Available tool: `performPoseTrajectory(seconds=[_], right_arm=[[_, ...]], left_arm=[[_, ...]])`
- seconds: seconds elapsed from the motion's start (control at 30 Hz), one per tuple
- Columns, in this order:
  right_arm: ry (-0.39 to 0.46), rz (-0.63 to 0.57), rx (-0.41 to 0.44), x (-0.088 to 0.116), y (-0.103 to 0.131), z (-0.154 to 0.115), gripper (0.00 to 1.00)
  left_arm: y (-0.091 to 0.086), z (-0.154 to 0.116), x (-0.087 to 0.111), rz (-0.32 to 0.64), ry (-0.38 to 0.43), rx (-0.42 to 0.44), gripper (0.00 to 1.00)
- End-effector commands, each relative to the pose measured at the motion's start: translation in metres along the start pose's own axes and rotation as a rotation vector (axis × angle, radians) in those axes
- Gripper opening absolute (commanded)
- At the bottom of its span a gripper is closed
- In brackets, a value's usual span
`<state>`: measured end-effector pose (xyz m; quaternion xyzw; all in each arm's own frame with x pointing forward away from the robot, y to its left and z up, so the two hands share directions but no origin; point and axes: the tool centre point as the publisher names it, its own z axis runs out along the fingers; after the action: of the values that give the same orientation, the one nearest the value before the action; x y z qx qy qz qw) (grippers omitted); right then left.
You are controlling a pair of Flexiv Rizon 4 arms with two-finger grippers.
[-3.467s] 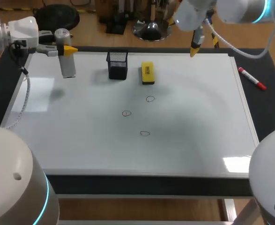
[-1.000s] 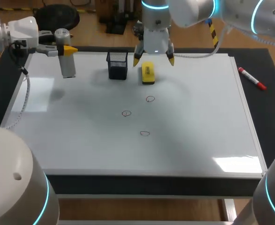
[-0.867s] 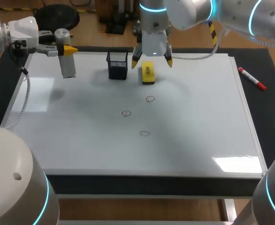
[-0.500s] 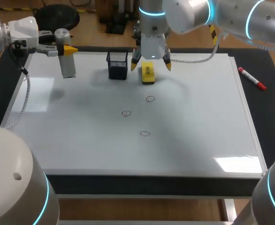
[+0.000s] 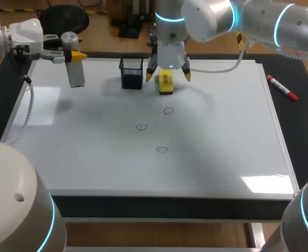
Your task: Pick up the inspection probe, press it on each red-marked spot on the whiteboard one by one, put down the probe, pick up the eraser, and wipe off all the red marks.
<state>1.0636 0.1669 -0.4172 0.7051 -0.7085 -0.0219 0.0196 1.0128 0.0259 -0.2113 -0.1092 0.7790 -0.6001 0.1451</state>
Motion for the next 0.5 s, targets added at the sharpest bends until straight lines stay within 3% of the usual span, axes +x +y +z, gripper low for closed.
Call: performPoseTrajectory(seconds=[0.03, 0.23, 0.3, 0.33, 0.37, 0.4, 0.5], right_arm=[[0.01, 0.0, -0.006, -0.0011, -0.0049, 0.0022, 1.0], [0.01, 0.004, -0.005, -0.0008, -0.0065, 0.0032, 0.99], [0.008, 0.003, -0.006, -0.001, -0.0069, 0.0036, 0.74], [0.006, 0.003, -0.005, -0.0011, -0.0071, 0.0037, 0.47], [0.006, 0.003, -0.005, -0.0011, -0.0071, 0.0037, 0.29], [0.005, 0.004, -0.004, -0.0011, -0.0072, 0.0036, 0.0], [0.004, 0.005, -0.002, -0.0005, -0.0067, 0.0028, 0.0]], left_arm=[[-0.0004, -0.0003, 0.0008, 0.002, -0.003, 0.002, 0.0], [-0.0004, -0.0003, 0.0008, 0.002, -0.003, 0.002, 0.0], [-0.0004, -0.0003, 0.0008, 0.002, -0.003, 0.002, 0.0], [-0.0004, -0.0003, 0.0008, 0.002, -0.003, 0.002, 0.0], [-0.0004, -0.0003, 0.0008, 0.002, -0.003, 0.002, 0.0], [-0.0004, -0.0003, 0.0008, 0.002, -0.003, 0.002, 0.0], [-0.0004, -0.0003, 0.0008, 0.002, -0.003, 0.002, 0.0]])
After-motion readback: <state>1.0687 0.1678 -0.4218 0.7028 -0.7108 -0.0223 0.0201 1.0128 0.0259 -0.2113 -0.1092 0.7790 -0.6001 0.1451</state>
